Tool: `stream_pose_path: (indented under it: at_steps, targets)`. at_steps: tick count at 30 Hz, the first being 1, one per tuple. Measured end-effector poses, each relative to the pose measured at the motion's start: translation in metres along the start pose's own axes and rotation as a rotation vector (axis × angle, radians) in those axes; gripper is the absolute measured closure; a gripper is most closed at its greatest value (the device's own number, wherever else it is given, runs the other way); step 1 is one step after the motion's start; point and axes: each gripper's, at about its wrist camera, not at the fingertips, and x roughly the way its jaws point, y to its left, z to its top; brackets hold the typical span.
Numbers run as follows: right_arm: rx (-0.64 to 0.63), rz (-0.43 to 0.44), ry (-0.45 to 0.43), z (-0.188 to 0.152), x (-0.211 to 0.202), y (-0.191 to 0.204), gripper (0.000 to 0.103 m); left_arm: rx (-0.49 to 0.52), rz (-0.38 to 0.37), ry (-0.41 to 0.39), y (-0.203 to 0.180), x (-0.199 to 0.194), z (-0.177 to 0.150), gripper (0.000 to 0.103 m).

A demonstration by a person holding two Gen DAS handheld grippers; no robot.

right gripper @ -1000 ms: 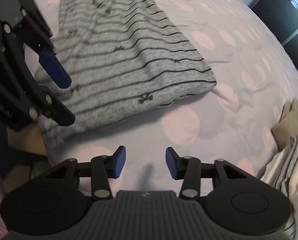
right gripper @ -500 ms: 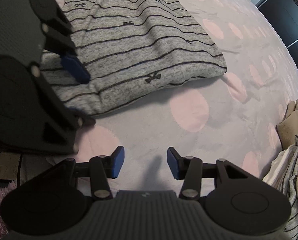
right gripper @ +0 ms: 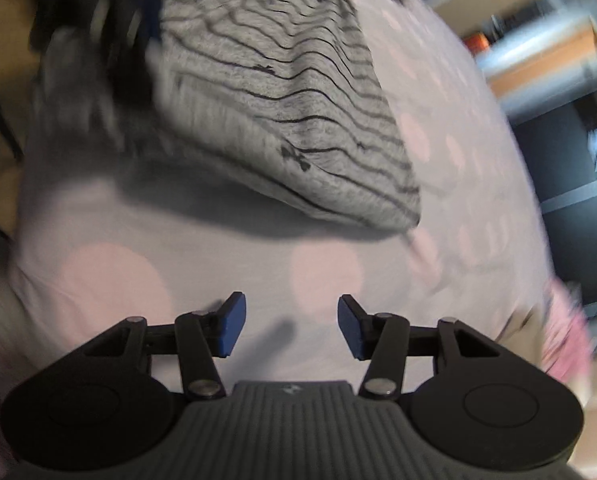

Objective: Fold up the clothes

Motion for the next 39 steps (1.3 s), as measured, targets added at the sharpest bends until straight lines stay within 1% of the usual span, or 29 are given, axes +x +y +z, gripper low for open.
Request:
stream_pose_path:
  at_steps: [3, 5, 6, 8, 15, 18, 21, 23, 24, 25, 26, 27, 29, 30, 32, 35, 39]
  targets:
    - [-0.168, -0.069, -0.001, -0.001, 0.014, -0.001, 0.049, -0.041, -0.039, 0.018, 0.011, -0.008, 0.012, 0.091]
    - [-0.249, -0.109, -0.002, -0.001, 0.026, -0.007, 0.049, -0.059, -0.057, 0.023, 0.016, -0.009, 0.019, 0.091]
    - [-0.282, -0.126, -0.006, 0.0, 0.031, -0.01, 0.045, -0.067, -0.063, 0.023, 0.016, -0.008, 0.022, 0.091]
    - [-0.332, -0.143, -0.042, 0.003, 0.038, -0.018, 0.039, -0.081, -0.076, 0.025, 0.024, -0.008, 0.025, 0.091]
    - [-0.514, -0.163, -0.104, 0.016, 0.065, -0.034, 0.039, -0.11, -0.091, 0.058, 0.041, 0.0, 0.028, 0.092]
    - [-0.572, -0.158, -0.106, 0.02, 0.076, -0.037, 0.039, -0.123, -0.092, 0.072, 0.049, 0.003, 0.03, 0.092]
    - [-0.591, -0.149, -0.136, 0.024, 0.08, -0.043, 0.04, -0.137, -0.096, 0.079, 0.053, 0.007, 0.033, 0.092]
    - [-0.608, -0.156, -0.14, 0.028, 0.083, -0.045, 0.041, -0.139, -0.101, 0.08, 0.054, 0.008, 0.034, 0.092]
    - [-0.615, -0.158, -0.142, 0.03, 0.084, -0.046, 0.049, -0.139, -0.103, 0.079, 0.055, 0.008, 0.035, 0.092]
    - [-0.607, -0.153, -0.136, 0.034, 0.084, -0.047, 0.053, -0.137, -0.102, 0.074, 0.055, 0.006, 0.034, 0.092]
    - [-0.6, -0.147, -0.129, 0.037, 0.085, -0.048, 0.061, -0.134, -0.102, 0.068, 0.055, 0.004, 0.033, 0.092]
    - [-0.595, -0.137, -0.122, 0.038, 0.087, -0.048, 0.072, -0.131, -0.101, 0.063, 0.055, 0.002, 0.032, 0.092]
    - [-0.591, -0.134, -0.12, 0.038, 0.084, -0.048, 0.077, -0.134, -0.105, 0.048, 0.056, -0.006, 0.028, 0.092]
    - [-0.584, -0.138, -0.121, 0.038, 0.083, -0.049, 0.081, -0.135, -0.108, 0.039, 0.057, -0.011, 0.026, 0.092]
    - [-0.551, -0.14, -0.114, 0.039, 0.076, -0.052, 0.085, -0.131, -0.112, 0.016, 0.058, -0.02, 0.023, 0.092]
    - [-0.475, -0.141, -0.109, 0.044, 0.061, -0.059, 0.086, -0.118, -0.116, -0.028, 0.061, -0.041, 0.019, 0.093]
    - [-0.322, -0.148, -0.117, 0.059, 0.031, -0.072, 0.088, -0.096, -0.113, -0.096, 0.073, -0.083, 0.013, 0.093]
